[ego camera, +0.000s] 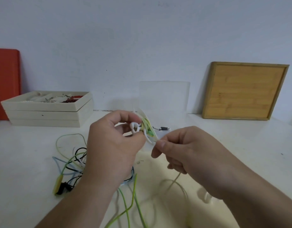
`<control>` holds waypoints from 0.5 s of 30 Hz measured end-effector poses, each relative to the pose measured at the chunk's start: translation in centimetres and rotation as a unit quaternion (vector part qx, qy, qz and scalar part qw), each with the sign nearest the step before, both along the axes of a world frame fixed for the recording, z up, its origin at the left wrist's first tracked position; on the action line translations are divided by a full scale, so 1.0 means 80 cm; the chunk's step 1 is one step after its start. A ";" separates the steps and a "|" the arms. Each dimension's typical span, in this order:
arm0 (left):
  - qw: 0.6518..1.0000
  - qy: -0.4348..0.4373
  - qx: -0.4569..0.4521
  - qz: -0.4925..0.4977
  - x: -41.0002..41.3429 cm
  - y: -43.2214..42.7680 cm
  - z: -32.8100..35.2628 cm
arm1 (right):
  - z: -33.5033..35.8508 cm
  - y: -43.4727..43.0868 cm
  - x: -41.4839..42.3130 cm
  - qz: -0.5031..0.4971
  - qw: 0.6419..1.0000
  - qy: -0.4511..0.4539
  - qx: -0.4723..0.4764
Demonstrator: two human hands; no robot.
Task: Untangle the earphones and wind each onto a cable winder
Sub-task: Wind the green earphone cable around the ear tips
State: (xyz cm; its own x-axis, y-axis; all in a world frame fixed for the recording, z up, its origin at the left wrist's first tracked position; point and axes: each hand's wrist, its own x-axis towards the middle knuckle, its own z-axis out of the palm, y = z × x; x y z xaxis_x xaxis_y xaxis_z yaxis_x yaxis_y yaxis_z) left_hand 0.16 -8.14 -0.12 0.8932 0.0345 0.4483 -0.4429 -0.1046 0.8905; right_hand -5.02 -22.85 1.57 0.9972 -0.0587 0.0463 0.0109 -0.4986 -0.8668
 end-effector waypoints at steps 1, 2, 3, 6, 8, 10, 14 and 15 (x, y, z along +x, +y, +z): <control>1.000 -0.023 0.016 -0.002 -0.001 -0.001 -0.001 | 0.002 -0.002 0.000 0.003 1.000 0.003 0.017; 0.998 -0.052 0.034 0.001 -0.002 -0.002 -0.002 | 0.004 -0.002 -0.001 0.010 1.000 0.002 0.029; 0.995 -0.082 0.057 0.009 -0.001 -0.002 -0.003 | 0.005 -0.003 -0.001 0.016 0.999 -0.005 0.044; 0.978 -0.157 0.133 0.030 0.002 0.000 -0.008 | 0.008 -0.010 -0.002 0.038 0.992 -0.046 0.107; 0.969 -0.185 0.162 0.015 0.002 -0.001 -0.010 | 0.010 -0.011 -0.003 0.045 0.988 -0.081 0.126; 0.965 -0.195 0.175 -0.017 0.000 -0.003 -0.010 | 0.010 -0.014 -0.004 0.021 0.986 -0.111 0.121; 0.974 -0.149 0.135 -0.102 -0.006 -0.004 -0.008 | 0.013 -0.024 0.000 -0.084 0.978 -0.192 -0.018; 0.976 -0.131 0.123 -0.123 -0.006 -0.004 -0.007 | 0.015 -0.026 0.000 -0.101 0.973 -0.204 -0.031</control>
